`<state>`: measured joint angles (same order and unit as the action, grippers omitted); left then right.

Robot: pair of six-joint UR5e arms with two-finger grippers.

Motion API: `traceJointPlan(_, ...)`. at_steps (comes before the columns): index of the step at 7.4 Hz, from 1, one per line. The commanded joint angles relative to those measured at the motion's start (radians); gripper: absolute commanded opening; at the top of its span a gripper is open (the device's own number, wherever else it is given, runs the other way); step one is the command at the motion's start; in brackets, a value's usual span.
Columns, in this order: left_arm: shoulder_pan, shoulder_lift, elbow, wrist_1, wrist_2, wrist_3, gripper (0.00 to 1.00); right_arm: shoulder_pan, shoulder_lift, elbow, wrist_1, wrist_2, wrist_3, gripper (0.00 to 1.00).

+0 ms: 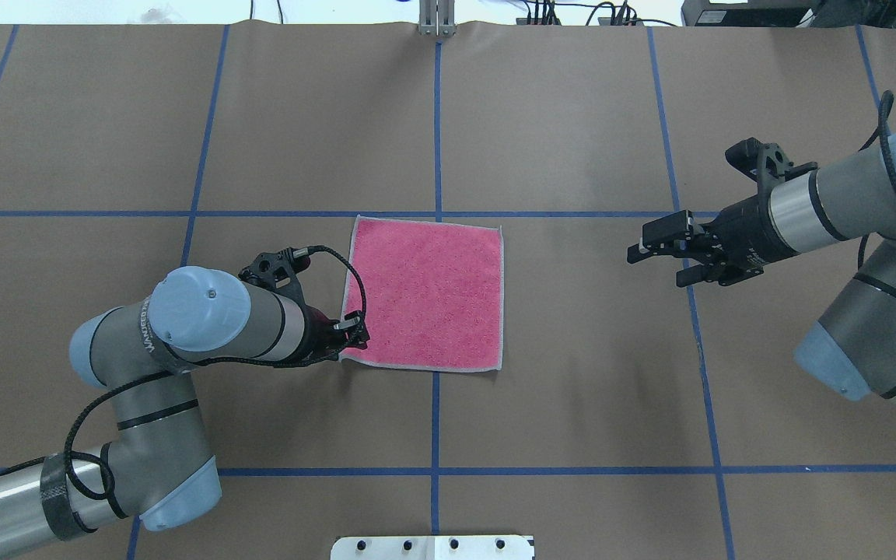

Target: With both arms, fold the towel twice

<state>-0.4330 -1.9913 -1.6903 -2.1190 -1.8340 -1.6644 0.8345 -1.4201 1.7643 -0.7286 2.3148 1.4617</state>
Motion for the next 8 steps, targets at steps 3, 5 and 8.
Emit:
traceJointPlan(3,0.022,0.000,-0.002,0.002,0.004,0.000,0.39,0.000,0.000,0.003,0.000,0.000,0.002,1.00)
traceJointPlan(5,0.022,0.000,-0.006,0.002,0.002,-0.002,0.16,0.000,0.003,0.003,0.000,0.000,0.002,1.00)
traceJointPlan(8,0.020,-0.001,-0.017,0.008,-0.004,-0.002,0.00,-0.027,0.009,0.003,0.000,-0.008,0.038,1.00)
